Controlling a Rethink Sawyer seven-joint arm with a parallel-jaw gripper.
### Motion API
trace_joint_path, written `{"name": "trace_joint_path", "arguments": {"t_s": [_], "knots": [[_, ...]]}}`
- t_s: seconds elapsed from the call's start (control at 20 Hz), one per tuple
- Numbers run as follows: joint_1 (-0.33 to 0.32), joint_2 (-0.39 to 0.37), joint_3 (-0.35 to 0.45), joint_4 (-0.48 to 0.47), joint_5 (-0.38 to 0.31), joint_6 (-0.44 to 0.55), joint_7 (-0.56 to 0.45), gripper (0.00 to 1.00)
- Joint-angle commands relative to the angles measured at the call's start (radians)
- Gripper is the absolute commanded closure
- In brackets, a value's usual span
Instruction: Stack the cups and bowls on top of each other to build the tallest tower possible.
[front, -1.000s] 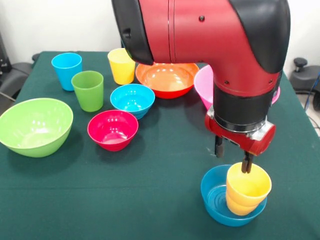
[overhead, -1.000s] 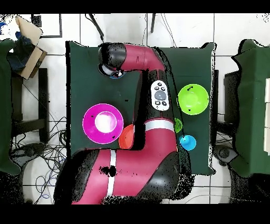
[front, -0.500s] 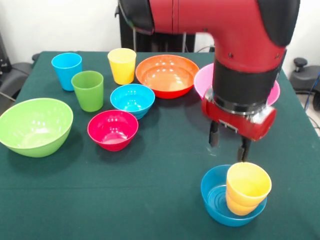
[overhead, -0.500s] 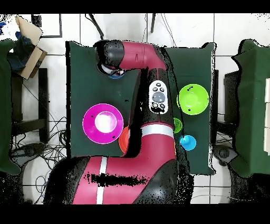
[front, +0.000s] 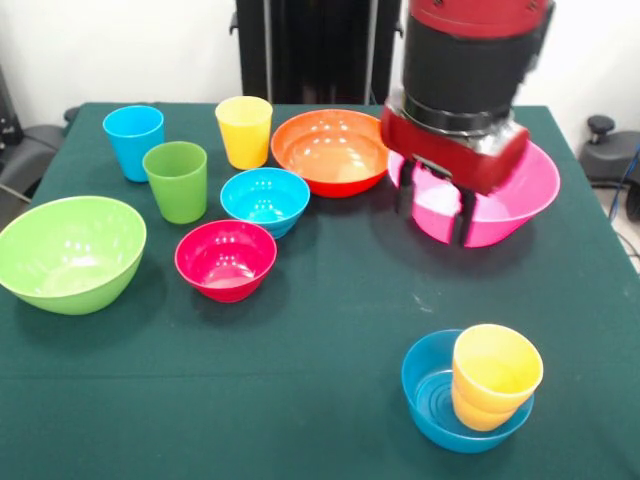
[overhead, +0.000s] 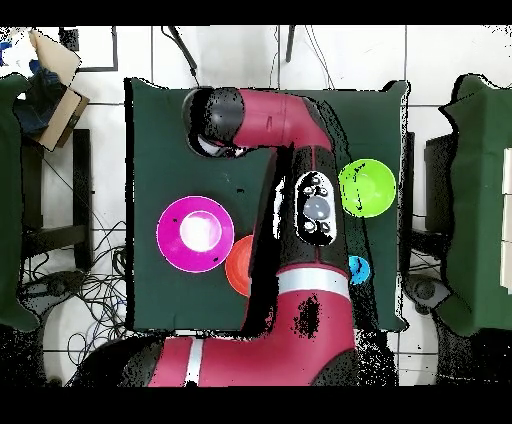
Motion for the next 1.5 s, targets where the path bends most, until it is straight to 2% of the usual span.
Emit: {"name": "trace_joint_path", "arguments": {"t_s": [0.05,0.25,0.4,0.65,0.85,0.9,1.05,1.3,1.5], "knots": [[-0.055,0.005,0.055,0.222,-0.111,-0.166,-0.171,0.0],[-0.071,-0.002,0.042,0.264,-0.178,-0.233,-0.198,0.0],[-0.089,0.027,0.031,0.24,-0.254,-0.295,-0.22,0.0],[-0.136,0.097,0.072,0.176,-0.322,-0.343,-0.246,0.0],[-0.167,0.096,0.103,0.159,-0.35,-0.283,-0.293,0.0],[-0.174,0.093,0.108,0.154,-0.349,-0.235,-0.31,0.0],[-0.183,0.072,0.112,0.149,-0.364,-0.182,-0.331,0.0],[-0.229,0.078,0.173,0.16,-0.363,-0.172,-0.372,0.0],[-0.258,0.07,0.225,0.186,-0.362,-0.211,-0.397,0.0]]}}
